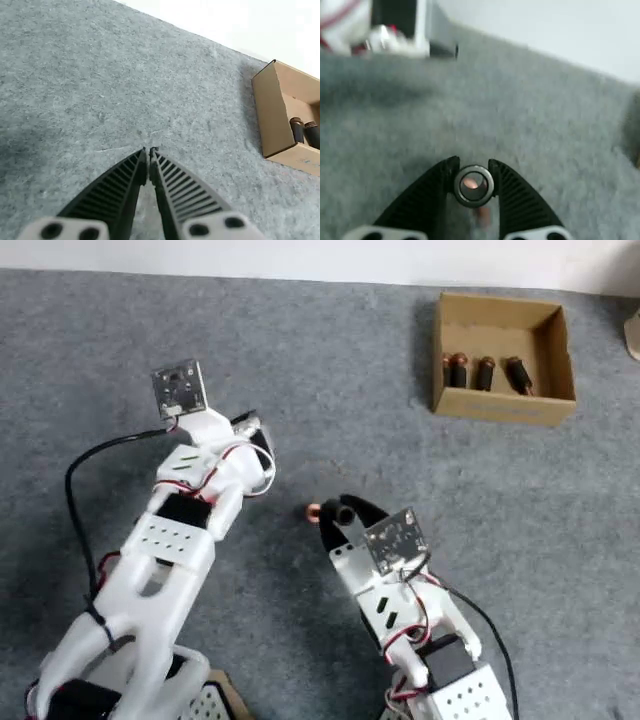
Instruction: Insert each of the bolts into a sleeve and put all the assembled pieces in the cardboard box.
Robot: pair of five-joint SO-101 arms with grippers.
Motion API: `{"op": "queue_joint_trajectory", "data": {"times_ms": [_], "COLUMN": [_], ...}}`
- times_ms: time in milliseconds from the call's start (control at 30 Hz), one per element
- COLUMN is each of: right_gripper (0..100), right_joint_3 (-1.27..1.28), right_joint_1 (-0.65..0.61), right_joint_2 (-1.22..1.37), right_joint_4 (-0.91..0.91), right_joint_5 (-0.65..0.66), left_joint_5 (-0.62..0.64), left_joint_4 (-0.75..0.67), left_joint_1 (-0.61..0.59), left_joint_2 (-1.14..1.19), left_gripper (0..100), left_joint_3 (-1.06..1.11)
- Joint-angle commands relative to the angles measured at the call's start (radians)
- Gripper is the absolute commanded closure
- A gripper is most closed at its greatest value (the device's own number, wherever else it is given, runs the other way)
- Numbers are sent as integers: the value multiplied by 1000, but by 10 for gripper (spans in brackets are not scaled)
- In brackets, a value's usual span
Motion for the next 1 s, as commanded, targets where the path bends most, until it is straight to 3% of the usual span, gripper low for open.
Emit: {"op": "queue_joint_trajectory", "data": {"times_ms": [0,233,667,867,967], "right_gripper": [993,993,989,775,743], "right_joint_3": [1,-8,-361,-522,-570], "right_joint_1": [-2,114,188,189,188], "right_joint_2": [71,349,938,1095,1096], "right_joint_4": [18,22,366,512,547], "right_joint_5": [49,57,58,58,58], "left_joint_5": [3,3,3,3,3], "left_joint_4": [6,2,6,6,6], "left_joint_1": [-8,-8,-8,-8,-8], "left_joint_2": [-12,-12,-12,-5,-4], "left_gripper": [966,966,966,966,966], "left_joint_3": [-53,-27,-25,-24,-24]}}
